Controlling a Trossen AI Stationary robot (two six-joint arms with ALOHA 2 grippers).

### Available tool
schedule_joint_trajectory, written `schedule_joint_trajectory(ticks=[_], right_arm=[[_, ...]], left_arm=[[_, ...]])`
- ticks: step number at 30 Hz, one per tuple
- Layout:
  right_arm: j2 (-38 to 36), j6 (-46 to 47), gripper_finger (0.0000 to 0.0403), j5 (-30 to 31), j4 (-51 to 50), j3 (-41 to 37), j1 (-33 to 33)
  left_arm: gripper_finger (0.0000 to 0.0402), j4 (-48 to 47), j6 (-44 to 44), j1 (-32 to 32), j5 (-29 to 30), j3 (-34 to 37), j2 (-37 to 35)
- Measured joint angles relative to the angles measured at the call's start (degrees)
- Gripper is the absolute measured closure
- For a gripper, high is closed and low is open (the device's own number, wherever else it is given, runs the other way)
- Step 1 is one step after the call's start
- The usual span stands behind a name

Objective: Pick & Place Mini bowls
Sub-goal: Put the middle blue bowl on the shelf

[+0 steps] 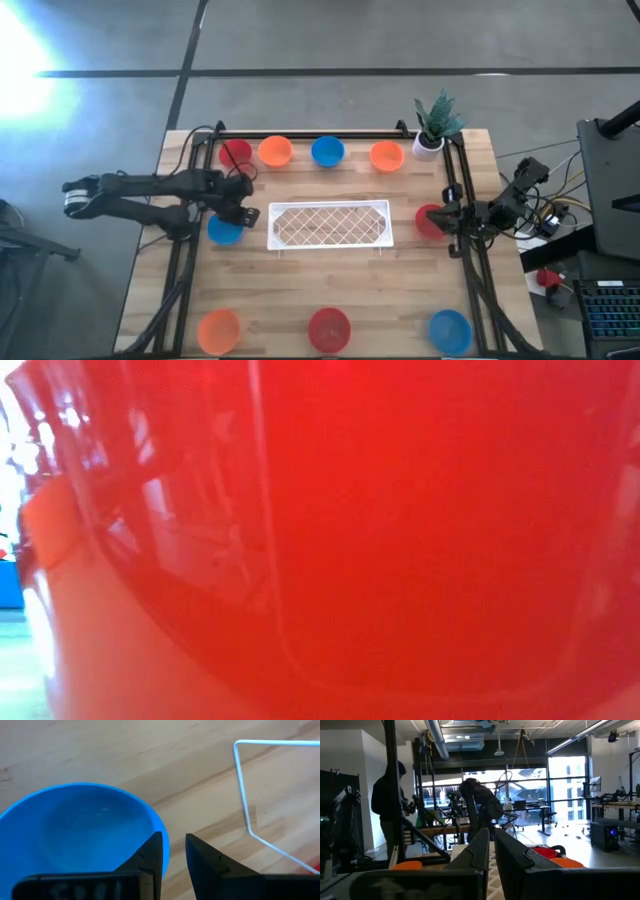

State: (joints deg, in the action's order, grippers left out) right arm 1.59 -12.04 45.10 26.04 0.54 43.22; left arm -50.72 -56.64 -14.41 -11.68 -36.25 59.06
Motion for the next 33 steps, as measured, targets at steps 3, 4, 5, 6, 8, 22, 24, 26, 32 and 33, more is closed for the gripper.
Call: schedule_joint_trajectory(ticks=[3,4,5,6,8,22,24,26,32,33], right_arm=[[0.0,1.2,0.0376,0.0,0.0,0.0,0.0],[0.0,1.4,0.0376,0.0,0.0,0.0,0.0],[0.0,1.4,0.0376,0.0,0.0,0.0,0.0],[0.0,1.3,0.0376,0.0,0.0,0.0,0.0],[0.0,1.3,0.0376,0.0,0.0,0.0,0.0],[0.0,1.4,0.0376,0.0,0.0,0.0,0.0],[0.0,1.5,0.0376,0.0,0.0,0.0,0.0],[0.0,1.4,0.0376,0.0,0.0,0.0,0.0],[0.0,2.2,0.0376,0.0,0.0,0.0,0.0],[0.0,2.8,0.0376,0.0,0.0,0.0,0.0]], left_arm=[[0.0326,0.2,0.0,0.0,0.0,0.0,1.7],[0.0326,0.2,0.0,0.0,0.0,0.0,2.2],[0.0326,0.2,0.0,0.0,0.0,0.0,2.8],[0.0326,0.3,0.0,0.0,0.0,0.0,3.4],[0.0326,0.8,0.0,0.0,-0.1,0.0,4.4],[0.0334,2.2,-0.6,0.0,-1.5,0.0,11.2],[0.0352,2.1,0.2,0.0,-2.0,0.0,11.4],[0.0379,1.9,1.5,0.0,-2.6,-0.1,11.4],[0.0397,0.0,2.4,0.0,-2.9,-0.9,9.9],[0.0398,-1.0,3.0,0.0,-2.9,-1.4,9.4]])
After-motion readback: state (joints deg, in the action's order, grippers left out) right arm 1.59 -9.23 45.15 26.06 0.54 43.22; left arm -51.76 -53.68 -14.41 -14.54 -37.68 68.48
